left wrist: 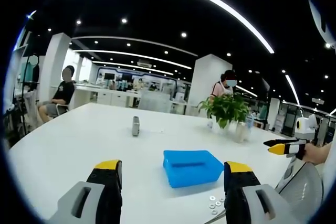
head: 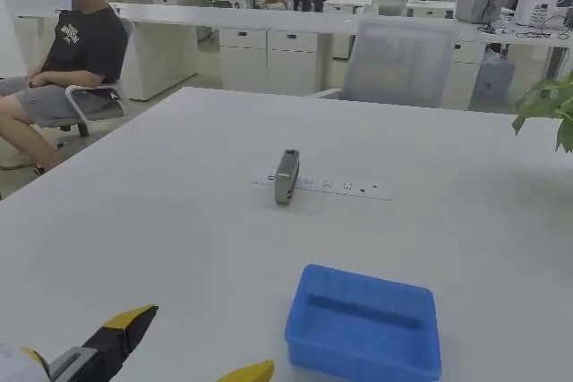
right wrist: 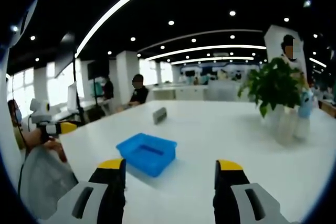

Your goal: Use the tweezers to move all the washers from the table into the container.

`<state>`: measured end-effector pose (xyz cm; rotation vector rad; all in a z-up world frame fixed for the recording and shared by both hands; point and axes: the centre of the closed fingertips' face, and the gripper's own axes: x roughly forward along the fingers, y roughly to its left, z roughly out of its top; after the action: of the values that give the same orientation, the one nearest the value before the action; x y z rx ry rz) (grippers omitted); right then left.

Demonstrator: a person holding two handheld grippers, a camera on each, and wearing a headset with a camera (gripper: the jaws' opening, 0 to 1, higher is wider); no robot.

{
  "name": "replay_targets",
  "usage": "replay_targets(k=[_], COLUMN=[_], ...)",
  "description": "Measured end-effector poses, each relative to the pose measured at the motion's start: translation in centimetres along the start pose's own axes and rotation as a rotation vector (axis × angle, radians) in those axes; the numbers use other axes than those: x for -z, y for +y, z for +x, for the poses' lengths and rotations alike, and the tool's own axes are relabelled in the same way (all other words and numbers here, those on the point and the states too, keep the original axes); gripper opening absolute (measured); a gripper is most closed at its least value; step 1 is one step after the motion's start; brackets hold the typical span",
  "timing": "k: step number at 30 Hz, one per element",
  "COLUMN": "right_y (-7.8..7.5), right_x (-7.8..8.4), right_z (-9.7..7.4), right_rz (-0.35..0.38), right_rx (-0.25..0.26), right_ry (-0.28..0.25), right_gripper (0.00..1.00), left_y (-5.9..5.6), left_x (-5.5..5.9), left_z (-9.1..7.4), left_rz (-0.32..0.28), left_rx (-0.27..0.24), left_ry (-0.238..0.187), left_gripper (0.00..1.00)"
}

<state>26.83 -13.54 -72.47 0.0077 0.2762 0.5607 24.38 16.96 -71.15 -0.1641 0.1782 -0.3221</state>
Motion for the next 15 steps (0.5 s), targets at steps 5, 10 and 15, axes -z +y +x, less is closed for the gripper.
replay_targets(k=[5,10,15], right_y=[0.18,0.24,0.08], right_x=[0.00,0.01,0.02], right_z=[0.01,0.03,-0.02], right_rz=[0.000,-0.001,0.002], right_rx=[0.000,-0.001,0.001], right_ry=[-0.001,-0.001,-0.002], right_gripper=[0.66,0.66,0.66], left_y=[0.01,0.03,-0.03], left_x=[0.03,0.09,0.21], left_z=[0.01,0.03,0.07], left_rz=[0.000,0.000,0.002], left_rx=[0.000,0.001,0.003], left_ry=[0.001,0.003,0.009], left_gripper=[0.80,0.80,0.80])
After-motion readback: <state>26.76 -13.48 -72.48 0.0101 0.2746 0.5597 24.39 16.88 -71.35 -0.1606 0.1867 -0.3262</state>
